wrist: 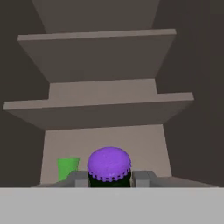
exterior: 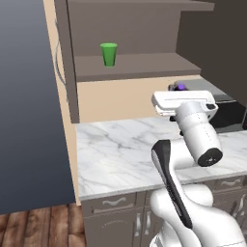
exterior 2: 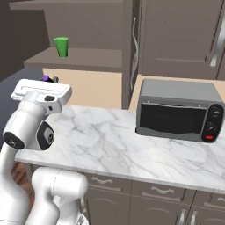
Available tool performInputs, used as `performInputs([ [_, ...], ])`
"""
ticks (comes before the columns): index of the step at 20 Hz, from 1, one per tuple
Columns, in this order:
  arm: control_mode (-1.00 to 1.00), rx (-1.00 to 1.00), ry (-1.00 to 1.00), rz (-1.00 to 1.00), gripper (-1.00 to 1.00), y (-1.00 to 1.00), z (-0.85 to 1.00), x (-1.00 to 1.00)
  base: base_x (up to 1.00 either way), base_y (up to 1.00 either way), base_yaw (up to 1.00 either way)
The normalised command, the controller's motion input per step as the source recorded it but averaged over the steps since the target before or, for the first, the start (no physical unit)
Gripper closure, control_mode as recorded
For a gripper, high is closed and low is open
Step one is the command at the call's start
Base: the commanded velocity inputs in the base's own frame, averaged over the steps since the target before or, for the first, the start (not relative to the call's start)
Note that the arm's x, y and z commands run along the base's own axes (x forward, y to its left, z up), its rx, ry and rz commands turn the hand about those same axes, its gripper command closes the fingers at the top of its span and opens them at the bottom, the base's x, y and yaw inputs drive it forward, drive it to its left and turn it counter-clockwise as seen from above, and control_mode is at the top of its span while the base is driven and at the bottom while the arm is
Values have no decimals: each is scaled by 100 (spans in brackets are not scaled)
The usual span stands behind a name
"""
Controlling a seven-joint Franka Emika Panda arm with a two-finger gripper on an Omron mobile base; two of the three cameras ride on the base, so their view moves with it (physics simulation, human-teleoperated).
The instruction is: Open the cabinet directly in front. Then move the beer and the cup to the dining counter with the candle on it.
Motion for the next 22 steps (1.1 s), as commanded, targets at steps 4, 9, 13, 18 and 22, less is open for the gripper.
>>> performInputs([
  [4,100,0,0,0,100,0,0,0,-94,20,-21],
  [9,100,0,0,0,100,0,0,0,-48,54,-66],
  [13,100,0,0,0,100,0,0,0,0,28,-97],
  [18,100,0,0,0,100,0,0,0,0,24,-99],
  [22,100,0,0,0,100,0,0,0,0,23,-99],
])
